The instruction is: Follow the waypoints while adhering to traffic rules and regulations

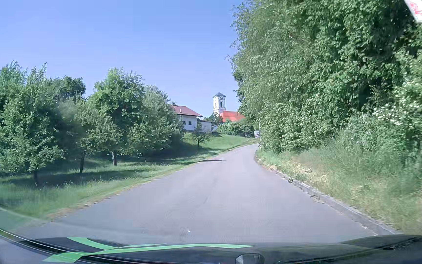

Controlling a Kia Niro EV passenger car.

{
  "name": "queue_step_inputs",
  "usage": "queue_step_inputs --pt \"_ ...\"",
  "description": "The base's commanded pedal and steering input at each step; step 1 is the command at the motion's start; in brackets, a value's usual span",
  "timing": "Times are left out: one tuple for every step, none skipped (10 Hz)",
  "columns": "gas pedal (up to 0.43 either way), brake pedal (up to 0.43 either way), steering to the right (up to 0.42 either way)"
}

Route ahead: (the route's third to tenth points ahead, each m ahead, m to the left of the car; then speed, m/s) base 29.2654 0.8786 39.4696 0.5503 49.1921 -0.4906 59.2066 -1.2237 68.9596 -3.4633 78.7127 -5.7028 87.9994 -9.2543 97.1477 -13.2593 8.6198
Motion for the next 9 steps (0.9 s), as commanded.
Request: queue_step_inputs --pt "0.169 0.0 0.007" --pt "0.169 0.0 0.007" --pt "0.169 0.0 0.007" --pt "0.157 0.0 0.007" --pt "0.157 0.0 0.007" --pt "0.157 0.0 0.007" --pt "0.157 0.0 0.007" --pt "0.157 0.0 0.007" --pt "0.157 0.0 0.007"
